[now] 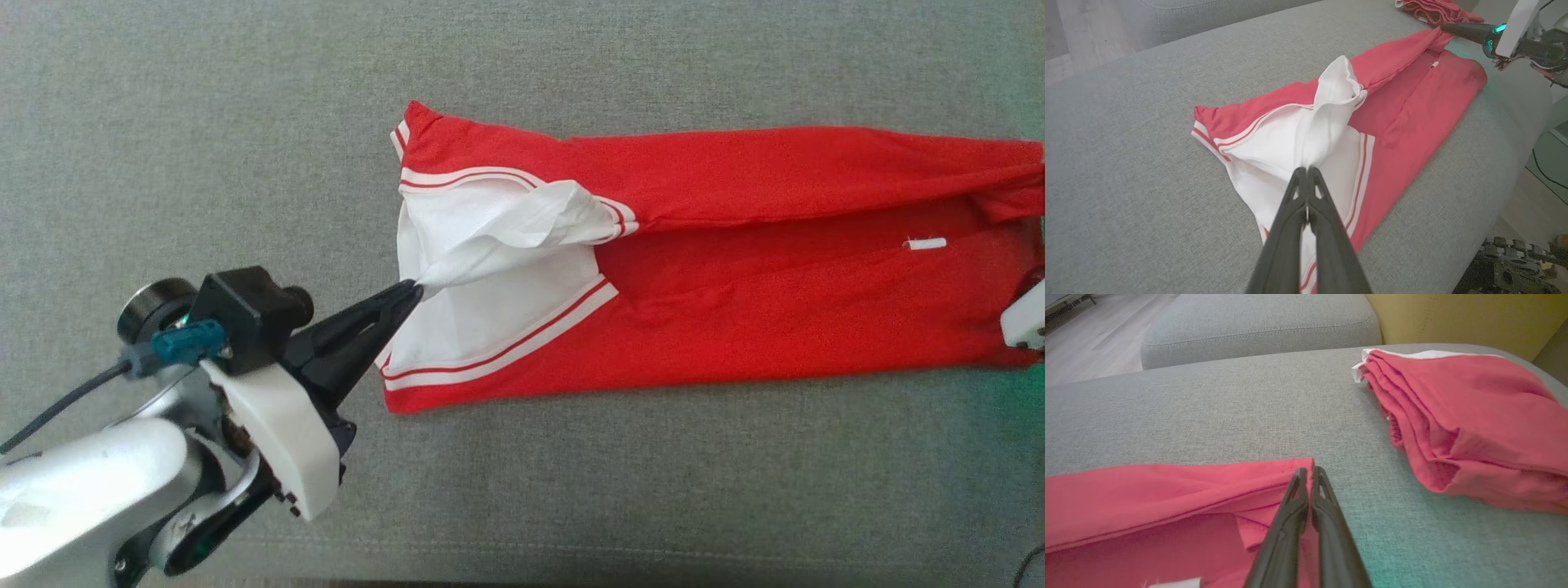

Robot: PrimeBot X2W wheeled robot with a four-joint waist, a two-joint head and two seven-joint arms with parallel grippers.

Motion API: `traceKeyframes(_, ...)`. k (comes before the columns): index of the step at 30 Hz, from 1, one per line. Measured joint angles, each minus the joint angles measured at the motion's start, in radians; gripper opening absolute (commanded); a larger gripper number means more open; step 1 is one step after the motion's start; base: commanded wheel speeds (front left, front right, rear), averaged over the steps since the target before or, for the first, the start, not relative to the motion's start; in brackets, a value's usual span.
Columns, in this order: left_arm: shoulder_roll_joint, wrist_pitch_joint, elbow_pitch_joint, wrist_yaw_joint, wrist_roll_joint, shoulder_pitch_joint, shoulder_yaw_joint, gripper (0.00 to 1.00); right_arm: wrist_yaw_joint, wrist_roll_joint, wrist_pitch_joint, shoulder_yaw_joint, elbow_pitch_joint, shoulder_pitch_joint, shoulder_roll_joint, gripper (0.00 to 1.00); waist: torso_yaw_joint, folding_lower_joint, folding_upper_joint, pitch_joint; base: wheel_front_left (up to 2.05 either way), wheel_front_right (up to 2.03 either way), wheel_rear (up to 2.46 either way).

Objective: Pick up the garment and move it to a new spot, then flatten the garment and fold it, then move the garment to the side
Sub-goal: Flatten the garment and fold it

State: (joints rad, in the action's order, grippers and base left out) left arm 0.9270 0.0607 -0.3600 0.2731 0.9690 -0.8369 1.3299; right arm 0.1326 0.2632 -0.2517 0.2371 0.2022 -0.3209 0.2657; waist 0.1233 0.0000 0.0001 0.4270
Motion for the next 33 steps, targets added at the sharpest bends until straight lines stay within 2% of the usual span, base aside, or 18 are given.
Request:
traceKeyframes(6,-0.011,0.0,0.015,0.0,-0.015,0.027,-0.001,0.0,0.0,0.002,0.015,0.01,-0.023,0.02,0.0,0.0,-0.001,0.0,0.0,0.0,0.0,0.0,0.0)
traceKeyframes(7,-0.014,-0.003,0.019,0.0,-0.019,0.033,-0.001,0.0,0.0,0.002,0.015,0.012,-0.023,0.026,-0.001,0.04,-0.002,0.0,0.0,0.0,0.0,0.0,0.0)
traceKeyframes(9,-0.021,-0.01,0.026,0.0,-0.02,0.042,-0.001,0.0,0.0,0.003,0.014,0.013,-0.023,0.034,-0.004,0.22,-0.003,0.0,0.0,-0.002,0.0,0.0,0.0)
traceKeyframes(10,-0.023,-0.014,0.029,0.0,-0.024,0.047,-0.001,0.0,0.0,0.008,0.014,0.013,-0.023,0.039,-0.005,0.36,-0.003,0.0,0.0,-0.003,0.0,0.0,0.0)
traceKeyframes(12,-0.026,-0.024,0.04,0.0,-0.037,0.058,-0.001,0.0,0.0,0.01,0.014,0.012,-0.022,0.049,-0.006,0.49,-0.004,0.0,0.0,-0.007,0.0,0.0,0.0)
traceKeyframes(13,-0.027,-0.024,0.045,0.0,-0.041,0.062,-0.001,0.0,0.0,0.01,0.014,0.013,-0.022,0.053,-0.006,0.66,-0.005,0.0,0.0,-0.009,0.0,0.0,0.0)
traceKeyframes(14,-0.03,-0.028,0.047,0.0,-0.046,0.066,-0.001,0.0,0.0,0.01,0.014,0.013,-0.022,0.057,-0.006,0.78,-0.005,0.0,0.0,-0.012,0.0,0.0,0.0)
traceKeyframes(15,-0.034,-0.033,0.05,0.0,-0.048,0.07,-0.001,0.0,0.0,0.013,0.014,0.014,-0.022,0.062,-0.007,0.97,-0.005,0.0,0.0,-0.015,0.0,0.0,0.0)
traceKeyframes(16,-0.038,-0.033,0.054,0.0,-0.053,0.075,-0.001,0.0,0.0,0.018,0.014,0.015,-0.023,0.07,-0.009,1.0,-0.005,0.0,0.0,-0.019,0.0,0.0,0.0)
traceKeyframes(18,-0.045,-0.033,0.062,0.001,-0.053,0.081,-0.001,0.0,0.0,0.019,0.014,0.024,-0.026,0.09,-0.015,1.0,-0.005,0.0,0.0,-0.026,0.0,0.0,0.0)
traceKeyframes(19,-0.048,-0.034,0.066,0.002,-0.054,0.083,-0.001,0.33,0.0,0.019,0.015,0.028,-0.03,0.102,-0.016,1.0,-0.005,0.0,0.0,-0.03,0.0,0.0,0.0)
traceKeyframes(20,-0.05,-0.037,0.071,0.01,-0.058,0.086,-0.001,0.74,0.0,0.019,0.014,0.032,-0.036,0.115,-0.017,1.0,-0.005,0.0,0.0,-0.035,0.0,0.0,0.0)
traceKeyframes(21,-0.05,-0.037,0.071,0.01,-0.058,0.086,-0.001,1.0,0.0,0.019,0.014,0.032,-0.036,0.115,-0.017,1.0,-0.005,0.0,0.0,-0.035,0.0,0.0,0.0)
traceKeyframes(27,-0.063,-0.04,0.082,0.046,-0.08,0.124,-0.002,1.0,0.0,0.019,0.016,0.064,-0.076,0.198,-0.039,1.0,-0.012,0.0,0.0,-0.071,0.0,0.0,0.0)
traceKeyframes(33,-0.103,0.102,0.102,0.159,-0.068,0.211,-0.059,1.0,0.0,0.018,0.071,0.079,-0.101,0.255,-0.087,1.0,-0.026,0.0,0.0,-0.132,0.0,0.0,0.0)
